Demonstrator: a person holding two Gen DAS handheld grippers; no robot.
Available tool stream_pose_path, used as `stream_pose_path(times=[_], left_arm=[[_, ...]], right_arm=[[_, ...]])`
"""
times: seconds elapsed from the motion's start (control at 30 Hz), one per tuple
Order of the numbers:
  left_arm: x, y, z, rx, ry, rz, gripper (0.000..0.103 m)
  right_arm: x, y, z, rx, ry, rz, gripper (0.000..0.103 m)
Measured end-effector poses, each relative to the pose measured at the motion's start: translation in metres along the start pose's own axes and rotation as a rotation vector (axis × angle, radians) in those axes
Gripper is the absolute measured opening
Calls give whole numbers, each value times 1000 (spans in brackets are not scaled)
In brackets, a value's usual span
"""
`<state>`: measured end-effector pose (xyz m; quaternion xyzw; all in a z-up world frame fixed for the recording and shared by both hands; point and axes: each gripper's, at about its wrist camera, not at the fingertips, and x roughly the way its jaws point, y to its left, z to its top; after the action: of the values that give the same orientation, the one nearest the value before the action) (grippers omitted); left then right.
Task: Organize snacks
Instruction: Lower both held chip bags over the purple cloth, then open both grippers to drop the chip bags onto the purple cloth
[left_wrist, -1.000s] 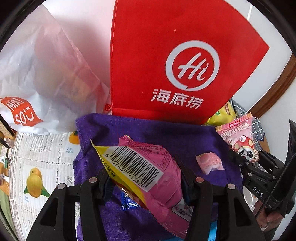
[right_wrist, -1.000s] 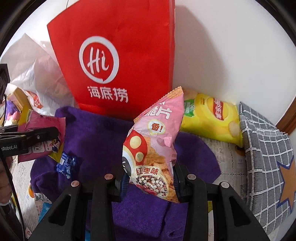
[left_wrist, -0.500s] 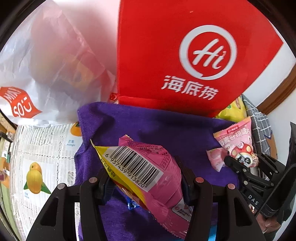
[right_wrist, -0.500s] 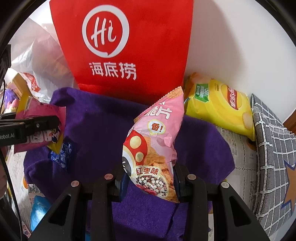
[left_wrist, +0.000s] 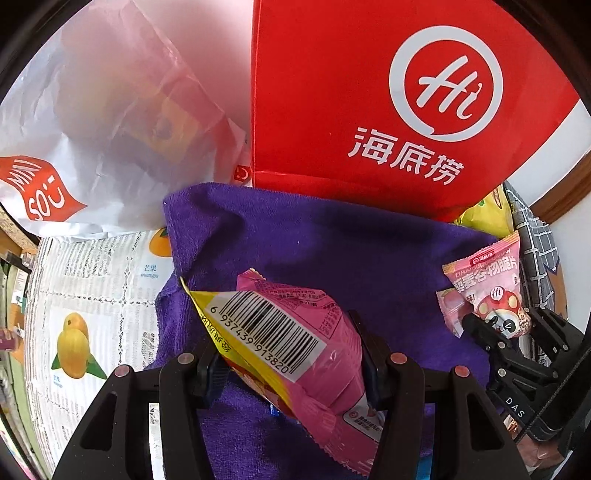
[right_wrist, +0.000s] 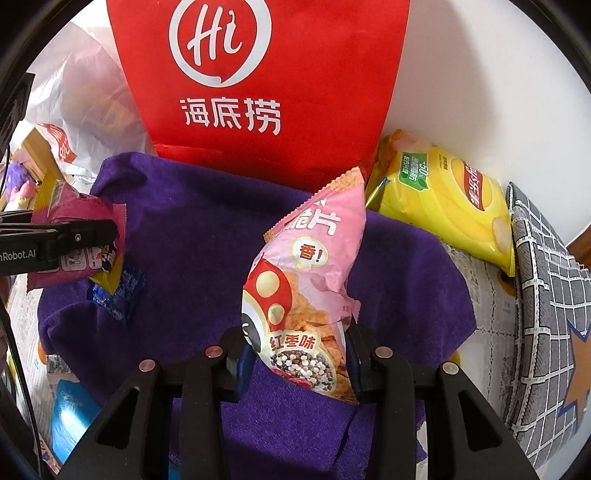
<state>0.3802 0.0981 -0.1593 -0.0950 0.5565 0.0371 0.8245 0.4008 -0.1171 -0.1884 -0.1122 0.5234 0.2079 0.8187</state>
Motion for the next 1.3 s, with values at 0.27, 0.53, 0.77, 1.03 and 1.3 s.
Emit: stream_pose_path(times=[0.27, 0.53, 0.77, 1.03, 1.3], left_arm=[[5, -9, 0, 34, 12, 26, 55], [9, -19, -2, 59, 14, 40, 56], [1, -29, -3, 85, -13, 22, 62], [-27, -35, -5, 94, -92, -36, 77], [-56, -29, -6, 94, -144, -75, 77]], right_arm=[[-3, 2, 2, -11, -1, -10, 41], [-17, -1, 7, -10, -25, -25, 51], [-43, -7, 13, 17, -91, -35, 65], [-69, -15, 17, 53, -149, -40, 67], [-115, -16, 10, 100, -278, -46, 70]])
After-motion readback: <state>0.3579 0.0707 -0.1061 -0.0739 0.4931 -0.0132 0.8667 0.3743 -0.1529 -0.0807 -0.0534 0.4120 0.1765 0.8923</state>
